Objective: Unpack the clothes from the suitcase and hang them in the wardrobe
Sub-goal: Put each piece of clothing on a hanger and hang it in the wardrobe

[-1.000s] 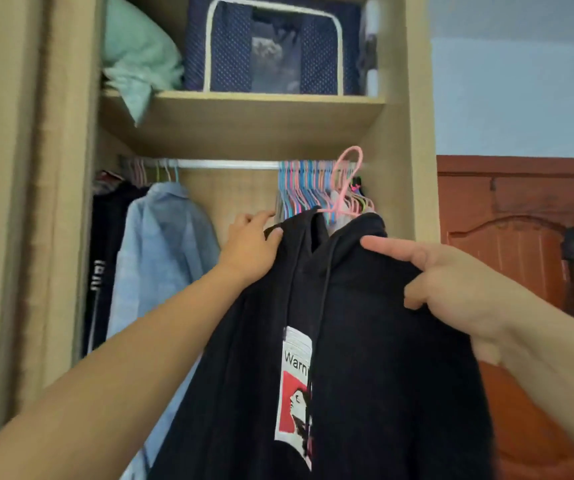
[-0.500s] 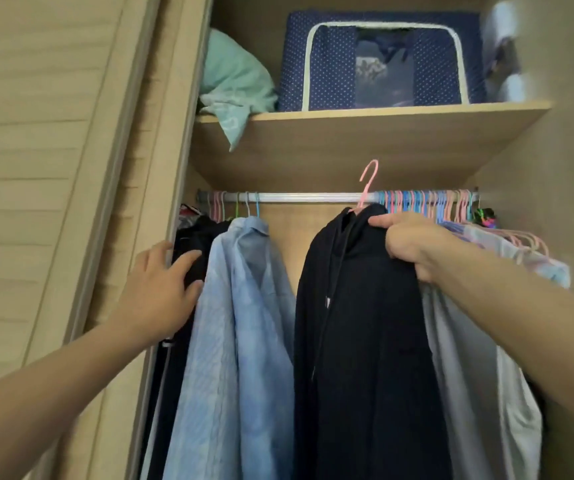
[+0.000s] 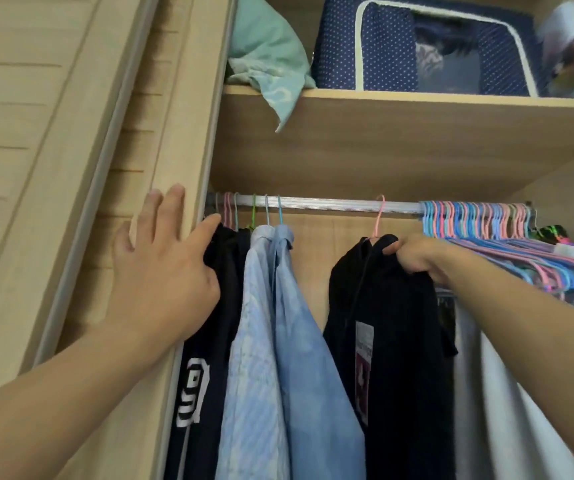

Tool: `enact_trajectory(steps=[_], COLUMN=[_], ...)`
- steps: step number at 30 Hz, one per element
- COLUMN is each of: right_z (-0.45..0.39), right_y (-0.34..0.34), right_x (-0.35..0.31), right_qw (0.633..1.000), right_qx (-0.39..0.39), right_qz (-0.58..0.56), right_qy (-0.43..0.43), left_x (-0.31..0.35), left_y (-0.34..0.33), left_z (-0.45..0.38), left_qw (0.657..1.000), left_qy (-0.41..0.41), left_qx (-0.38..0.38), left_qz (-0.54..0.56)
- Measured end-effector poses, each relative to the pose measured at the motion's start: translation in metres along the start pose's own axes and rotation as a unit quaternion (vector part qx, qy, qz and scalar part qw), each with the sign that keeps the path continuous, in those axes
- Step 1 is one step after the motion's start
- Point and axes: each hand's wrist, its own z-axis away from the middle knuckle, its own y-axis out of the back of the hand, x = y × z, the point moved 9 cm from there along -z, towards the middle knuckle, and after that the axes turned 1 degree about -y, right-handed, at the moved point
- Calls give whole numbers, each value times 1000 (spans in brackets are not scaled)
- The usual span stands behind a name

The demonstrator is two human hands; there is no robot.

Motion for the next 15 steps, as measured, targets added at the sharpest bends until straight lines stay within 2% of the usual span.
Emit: enact_trajectory(steps=[3,8,11,13,15], right_z=[3,7,21,32,36], right_y=[-2,27,15,1,-14], right_x=[13,52,46,24,-7], right_qw=[1000,986,986,990,991], right_qx=[-2,112,80,48,50], right_qz=[-3,-119,-145,-134,-121], right_qy=[-12,7,-4,4,34], left_x=[1,6,8,8,6], left_y=[2,3,1,1,1], left_z=[-1,0,1,2,1], left_qw=[1000,999,998,998,998], left_qy=[3,9,10,6,9], left_qx=[12,44,52,54,55], left_qz=[0,9,16,21,19])
